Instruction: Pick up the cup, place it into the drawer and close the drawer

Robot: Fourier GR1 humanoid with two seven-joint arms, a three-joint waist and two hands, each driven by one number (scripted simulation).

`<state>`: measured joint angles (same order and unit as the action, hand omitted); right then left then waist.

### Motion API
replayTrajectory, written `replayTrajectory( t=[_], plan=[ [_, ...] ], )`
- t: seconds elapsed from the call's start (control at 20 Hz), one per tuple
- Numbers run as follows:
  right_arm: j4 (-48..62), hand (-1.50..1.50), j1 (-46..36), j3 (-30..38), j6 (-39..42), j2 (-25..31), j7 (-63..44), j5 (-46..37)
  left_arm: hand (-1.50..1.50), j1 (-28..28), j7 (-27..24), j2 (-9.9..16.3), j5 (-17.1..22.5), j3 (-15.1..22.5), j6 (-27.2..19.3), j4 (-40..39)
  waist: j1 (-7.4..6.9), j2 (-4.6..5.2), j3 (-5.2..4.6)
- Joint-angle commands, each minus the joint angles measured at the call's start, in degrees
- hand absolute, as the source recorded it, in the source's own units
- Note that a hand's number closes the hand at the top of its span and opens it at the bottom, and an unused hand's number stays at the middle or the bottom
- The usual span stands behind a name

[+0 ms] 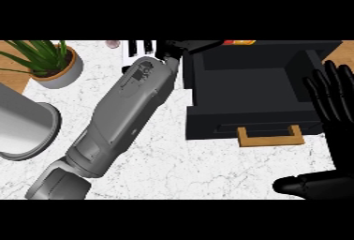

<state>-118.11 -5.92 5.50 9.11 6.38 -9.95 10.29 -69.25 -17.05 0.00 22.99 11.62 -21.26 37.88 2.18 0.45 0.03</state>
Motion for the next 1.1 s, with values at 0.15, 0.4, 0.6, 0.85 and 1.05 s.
replayTrajectory(
  t=[0.15, 0.4, 0.6, 0.85, 1.05],
  plan=[
    [3.4, -1.5, -3.6, 0.4, -1.0, -0.6, 1.6, -0.6, 1.5, -4.4, -2.8, 0.0, 4.6, 4.0, 1.6, -10.8, 0.49, 0.3, 0.02],
    [4.4, -1.5, -2.3, 0.0, 1.5, -0.1, 3.5, 0.3, 1.5, -5.6, -3.5, 0.0, 8.3, 11.9, -1.5, -12.4, 2.46, 0.62, 0.06],
    [2.2, -1.5, -3.2, -3.4, -0.6, -2.1, 1.0, -1.5, 1.5, -5.4, -4.1, 0.0, 10.1, 14.8, -3.3, -13.8, 3.55, 0.72, 0.03],
    [4.2, -1.5, -4.8, 1.1, 1.8, 1.1, 0.7, 2.7, 1.5, -9.7, 2.2, 0.0, 9.4, 20.1, -5.1, -16.0, 3.51, 0.68, 0.09],
    [4.4, -1.5, -5.4, -1.9, 1.5, -0.9, 2.6, 0.7, -1.5, -5.7, -0.8, 0.0, 10.5, 23.8, -7.9, -14.9, 4.77, 1.18, 0.09]
  ],
)
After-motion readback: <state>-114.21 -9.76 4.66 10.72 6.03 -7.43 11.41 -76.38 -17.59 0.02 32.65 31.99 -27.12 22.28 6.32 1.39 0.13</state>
